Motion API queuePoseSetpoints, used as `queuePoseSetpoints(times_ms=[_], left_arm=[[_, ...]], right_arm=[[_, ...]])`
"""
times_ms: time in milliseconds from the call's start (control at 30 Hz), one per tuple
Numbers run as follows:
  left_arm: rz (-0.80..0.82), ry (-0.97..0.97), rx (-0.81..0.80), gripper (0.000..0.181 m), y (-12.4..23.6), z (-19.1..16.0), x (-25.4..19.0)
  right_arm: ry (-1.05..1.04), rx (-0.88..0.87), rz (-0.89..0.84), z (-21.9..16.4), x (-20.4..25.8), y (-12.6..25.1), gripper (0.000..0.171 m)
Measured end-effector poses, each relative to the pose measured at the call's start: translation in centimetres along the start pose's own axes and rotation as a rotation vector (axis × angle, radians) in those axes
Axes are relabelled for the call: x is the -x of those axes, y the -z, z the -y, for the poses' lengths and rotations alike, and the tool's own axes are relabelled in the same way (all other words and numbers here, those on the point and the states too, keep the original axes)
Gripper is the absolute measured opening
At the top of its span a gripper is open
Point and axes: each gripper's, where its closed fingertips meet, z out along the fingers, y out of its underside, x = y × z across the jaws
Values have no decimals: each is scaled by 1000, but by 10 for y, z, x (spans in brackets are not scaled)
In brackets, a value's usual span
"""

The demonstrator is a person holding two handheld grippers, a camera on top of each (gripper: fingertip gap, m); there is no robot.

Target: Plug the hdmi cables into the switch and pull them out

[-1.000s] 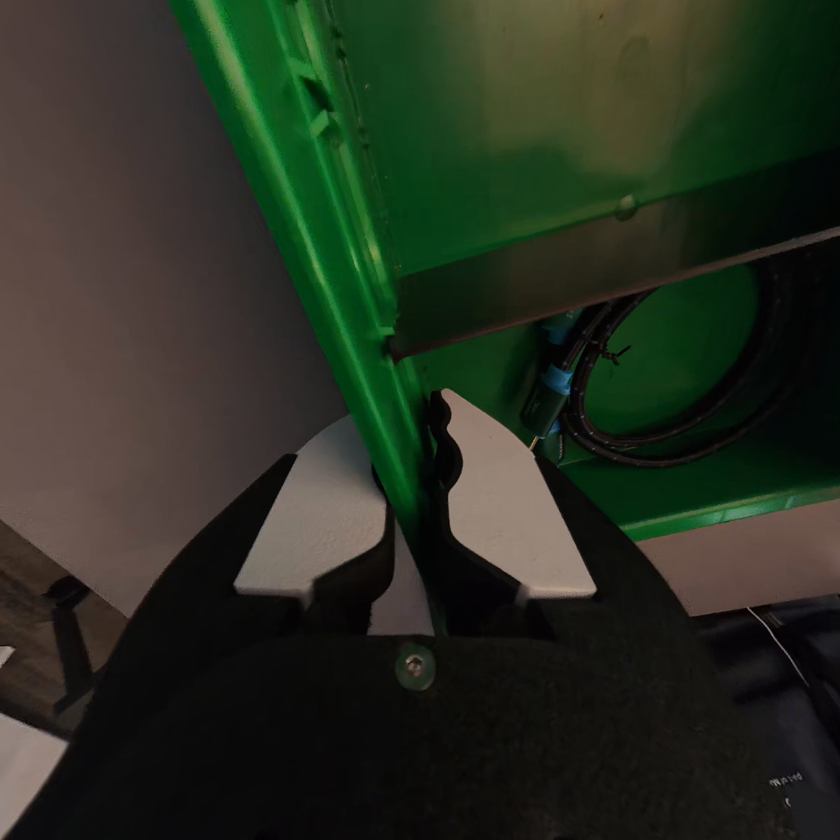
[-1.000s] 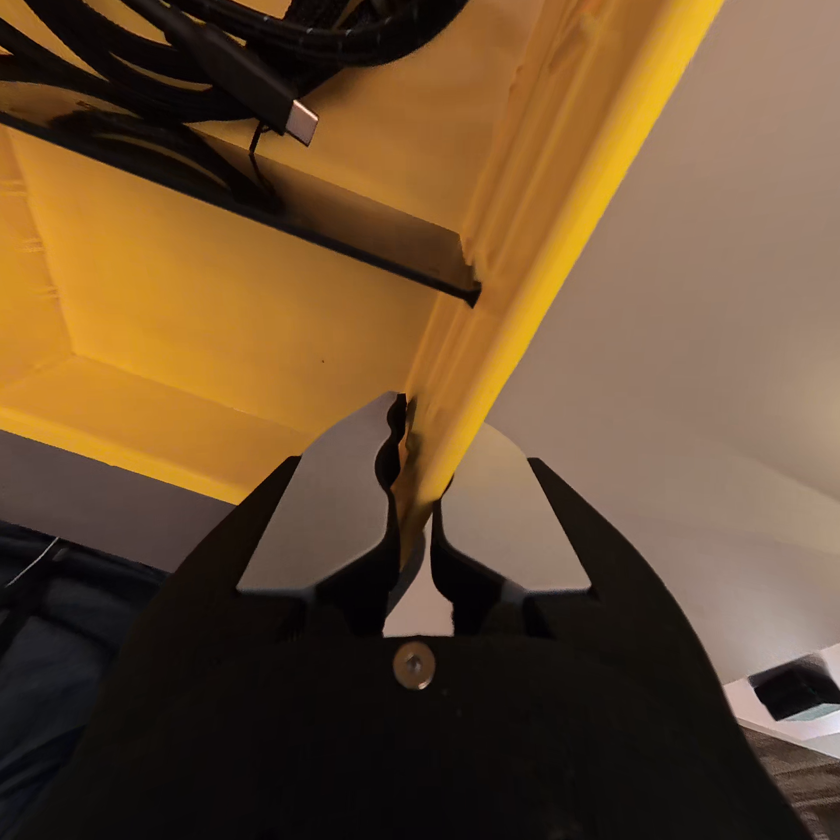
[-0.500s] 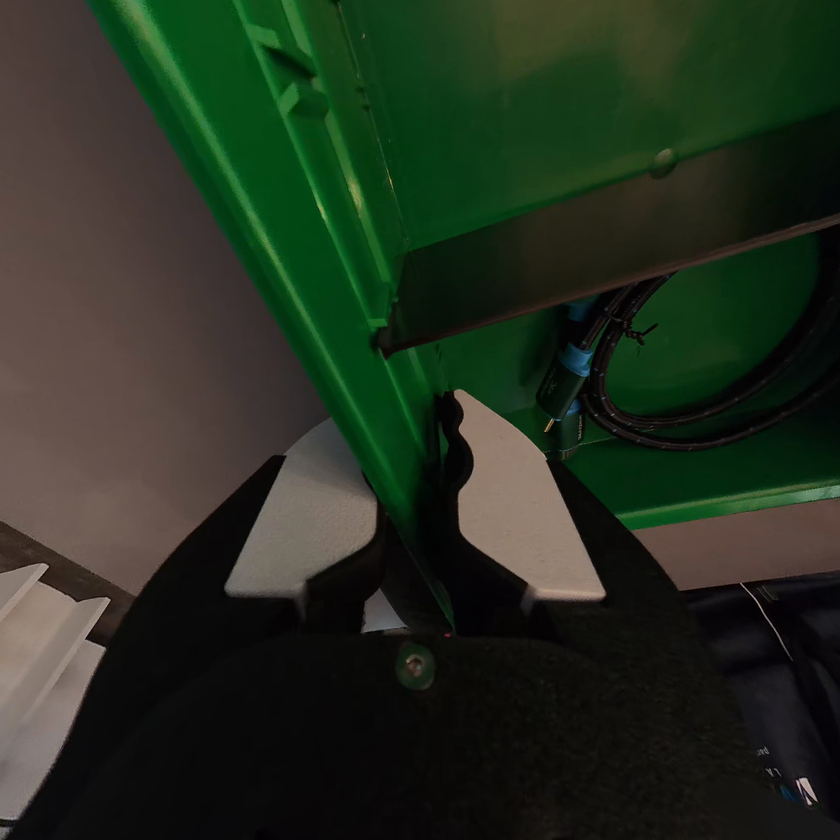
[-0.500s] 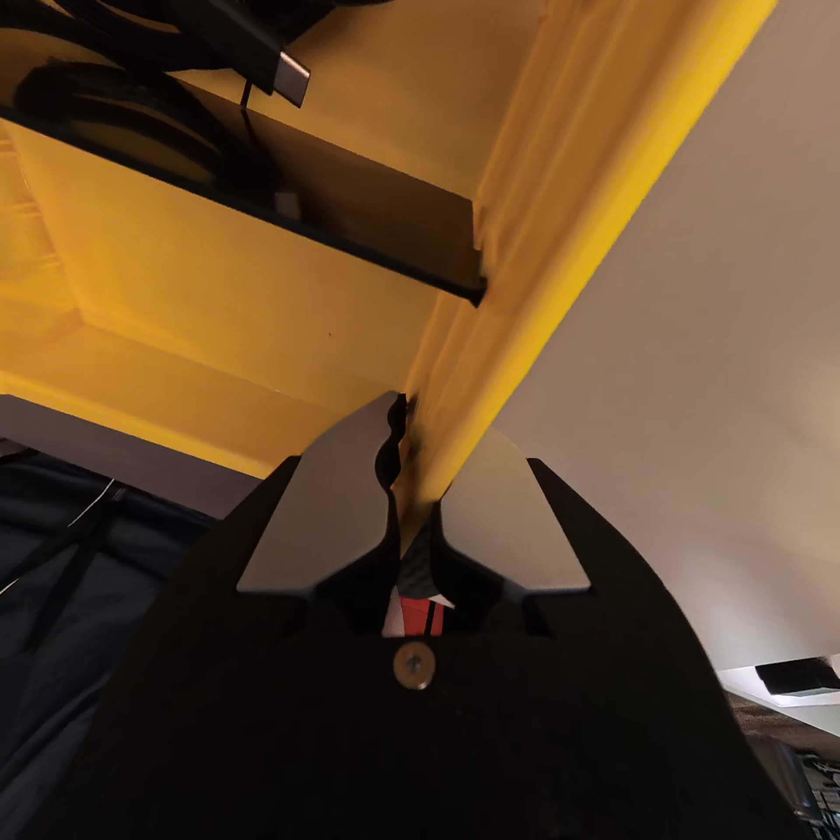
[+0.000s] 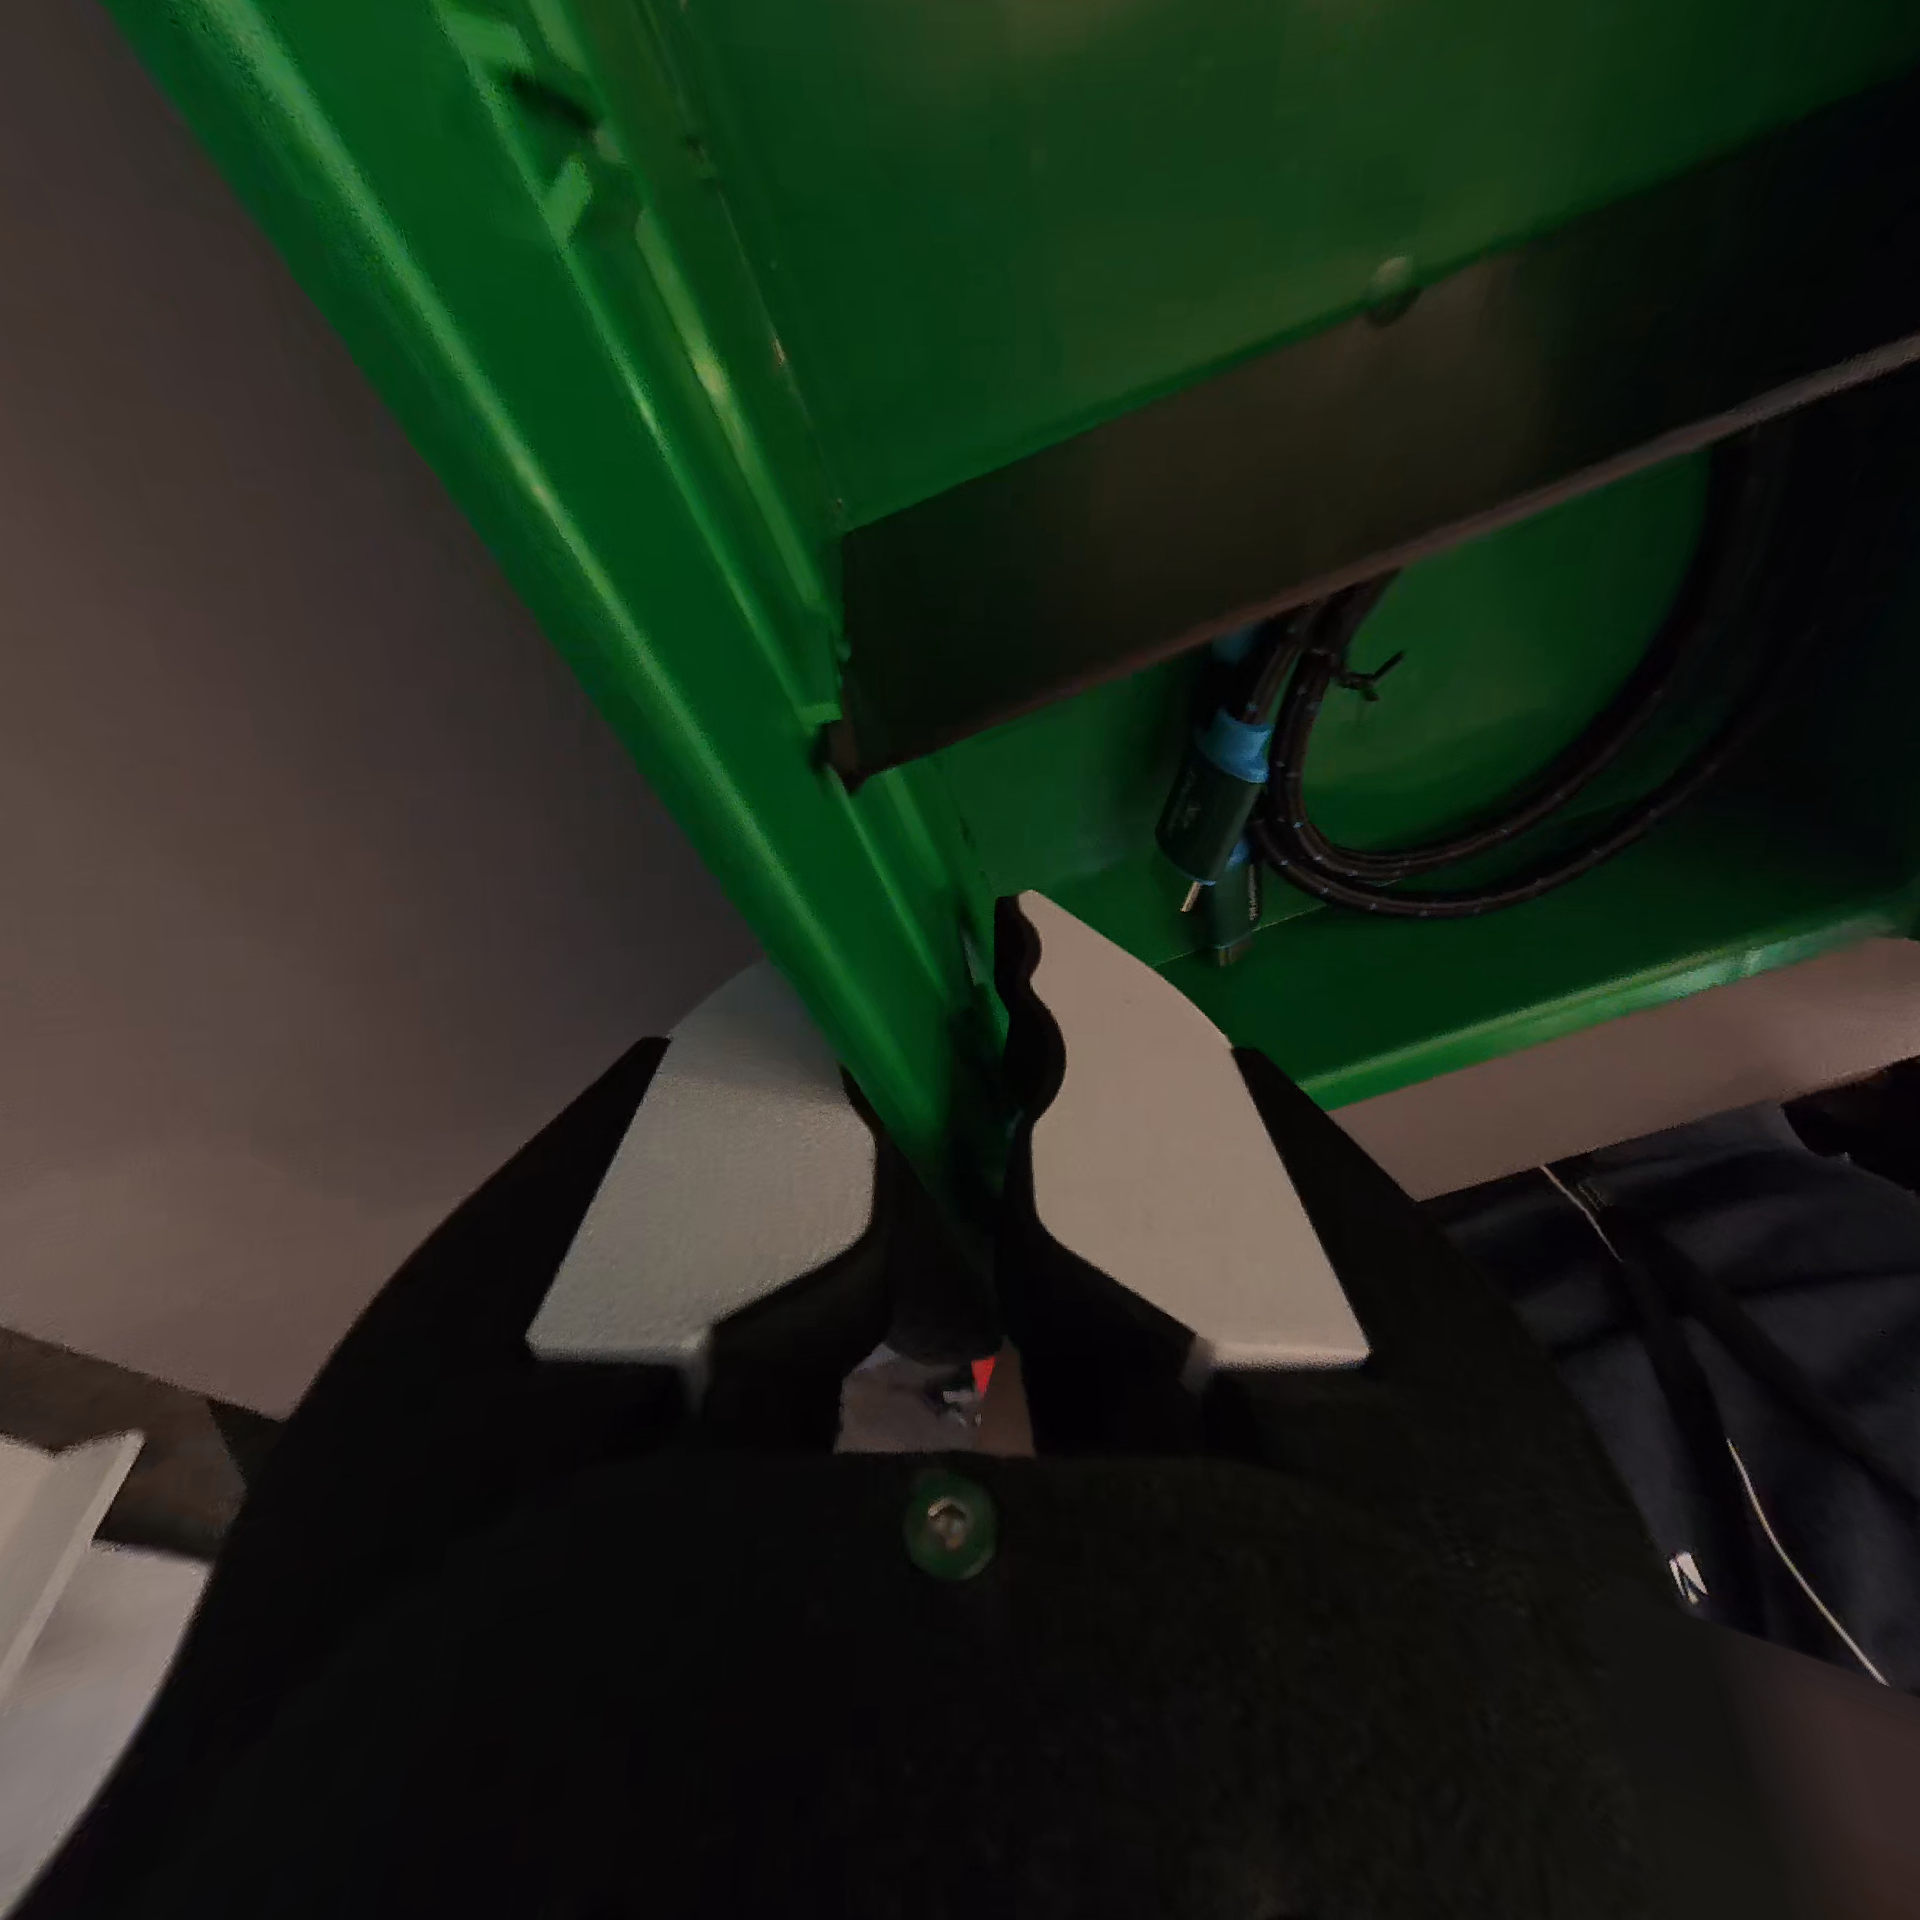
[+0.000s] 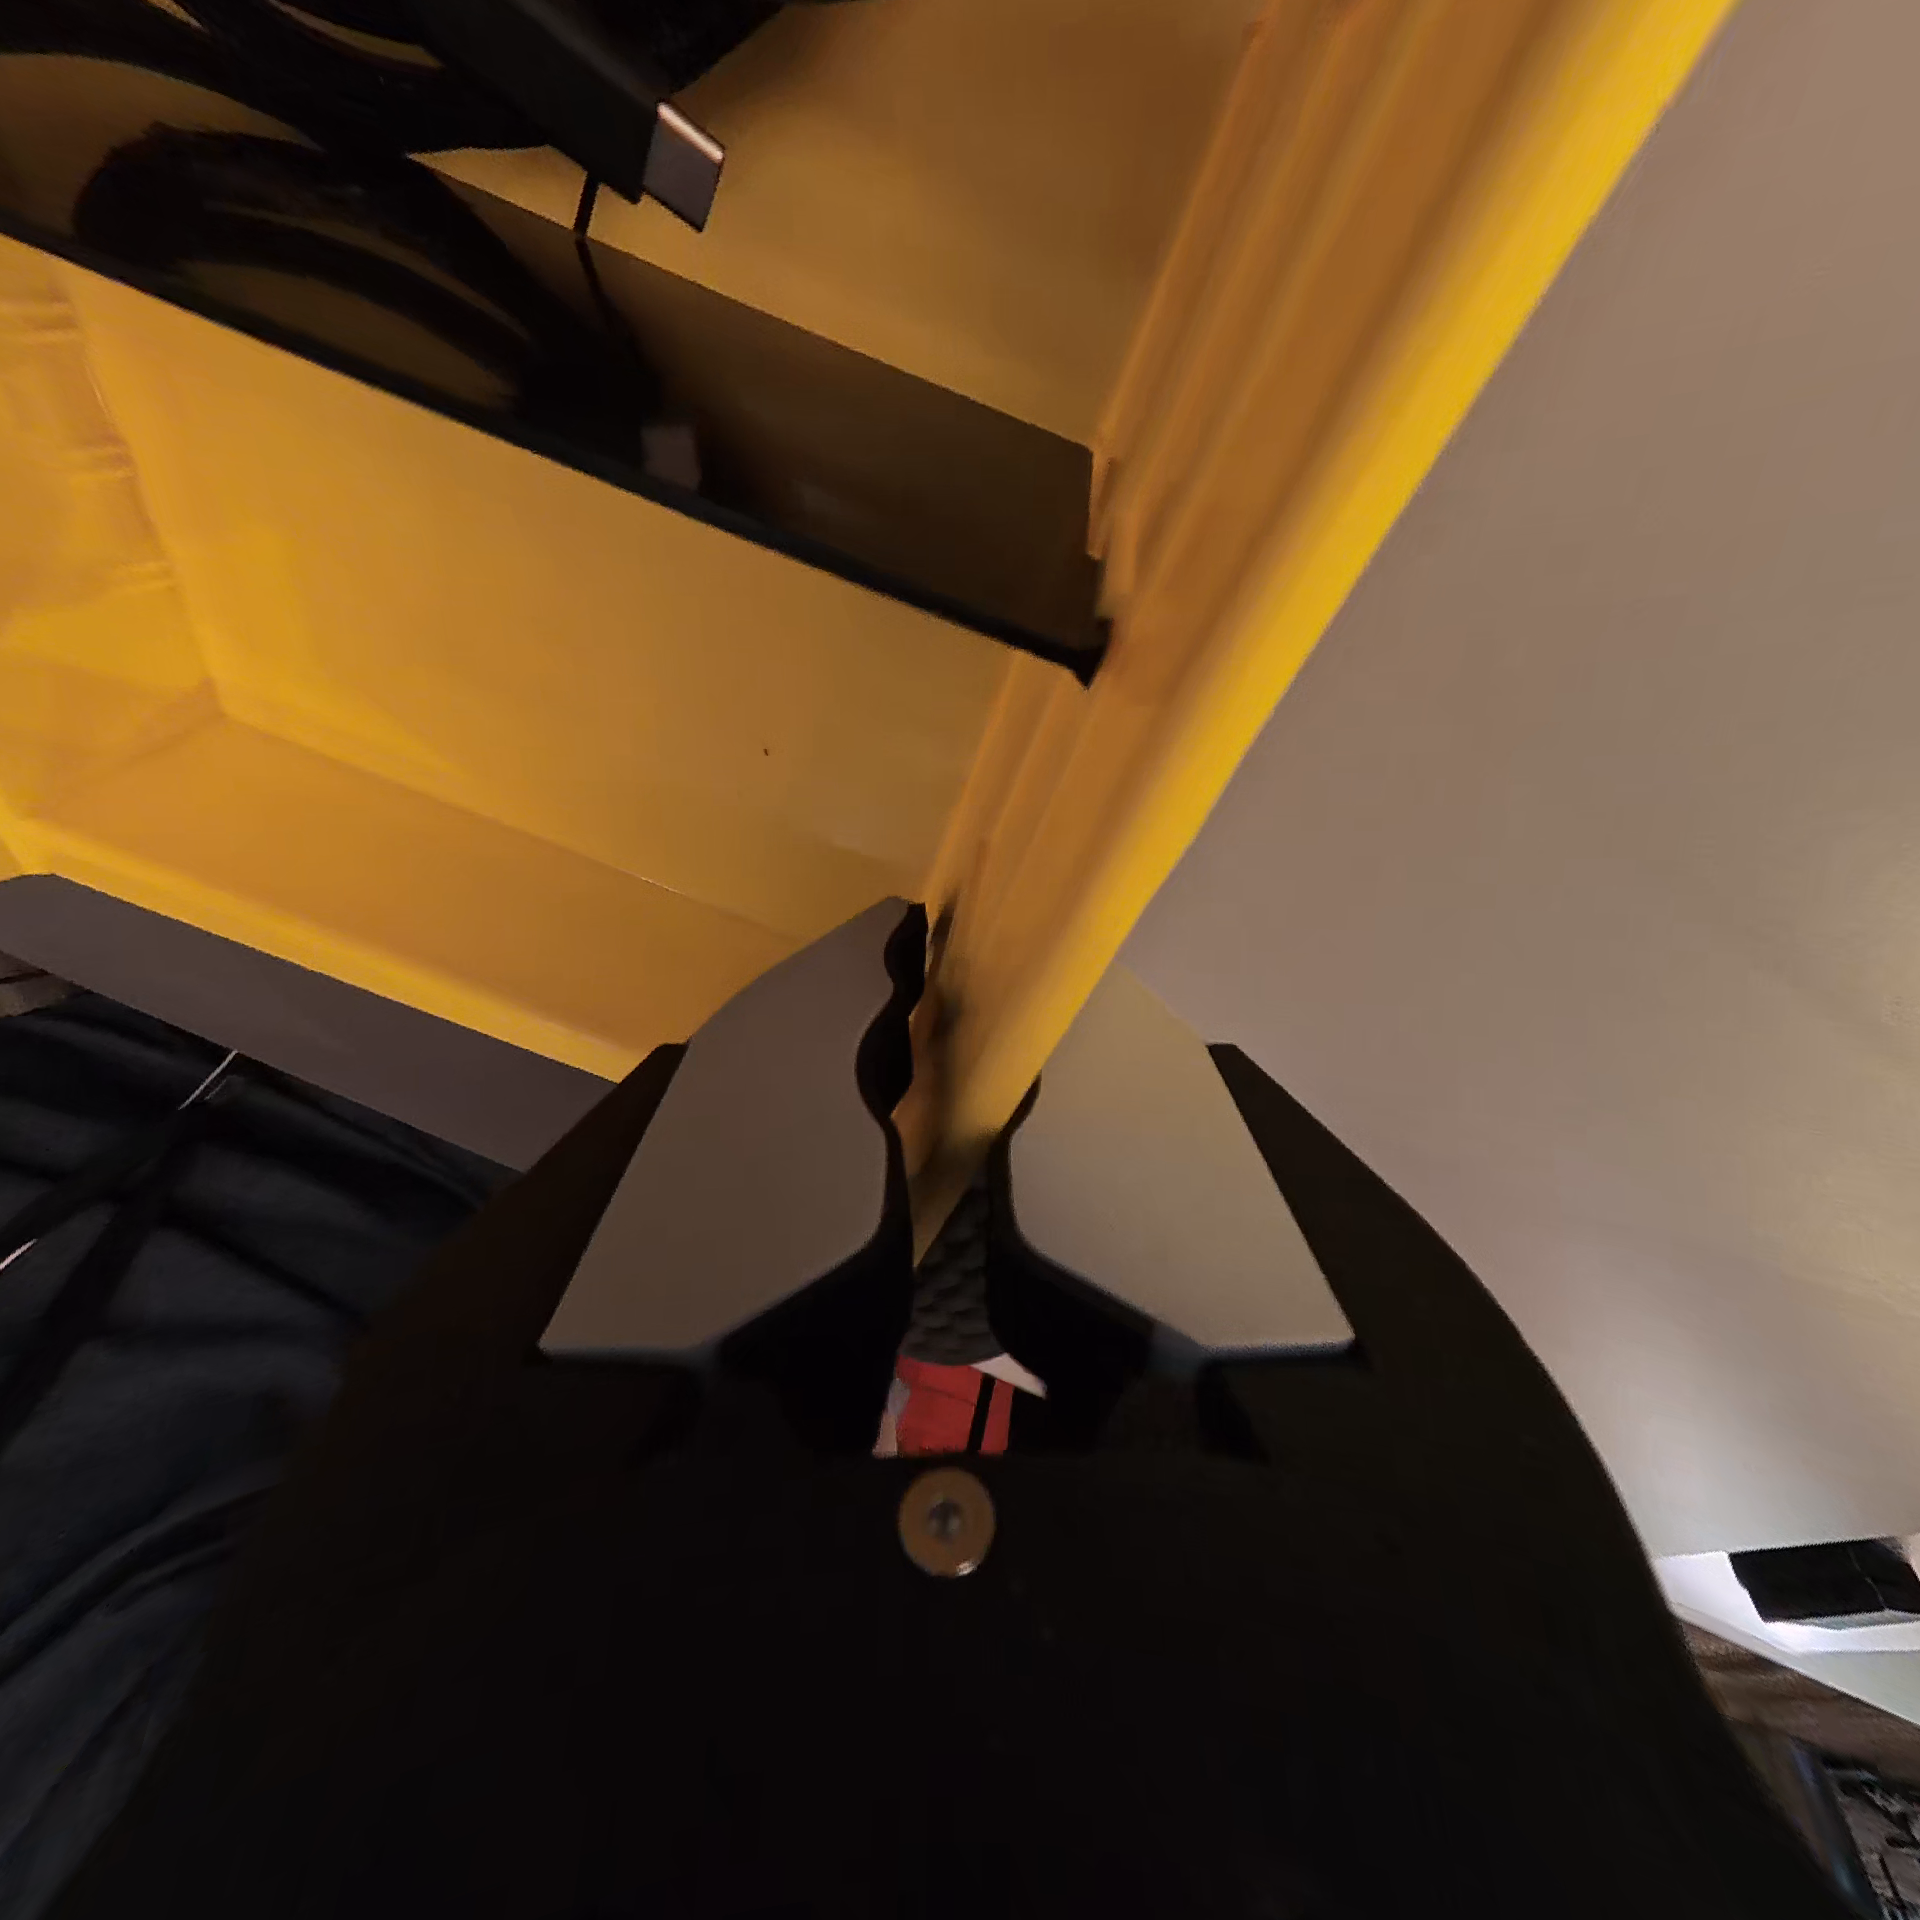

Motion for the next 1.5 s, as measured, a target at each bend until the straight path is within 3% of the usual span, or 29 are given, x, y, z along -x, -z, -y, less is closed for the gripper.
queuePoseSetpoints(times_ms=[167,333,400,467,567,733,900,1100,1367,1500], left_arm=[[10,-58,-193,23,30,16,0],[-12,-68,-339,24,61,14,2],[-12,-61,-444,22,80,17,4],[0,-73,-575,21,104,22,5],[-3,-101,-773,18,139,29,-1],[10,-170,-898,16,165,25,-15],[-2,-212,-901,16,166,22,-23],[-28,-221,-905,16,167,18,-24],[-46,-237,-899,16,167,18,-26],[-81,-238,-892,15,166,16,-27]], right_arm=[[-17,-120,61,-1,2,18,15],[-142,-397,-61,-7,0,75,20],[-75,-622,-81,8,31,112,19],[125,-814,62,25,98,139,15],[297,-945,200,51,175,152,15],[336,-809,133,122,236,112,18],[230,-696,7,178,234,76,27],[119,-573,-152,199,212,56,34],[51,-372,-122,210,209,14,37],[25,-374,-124,219,204,10,35]])
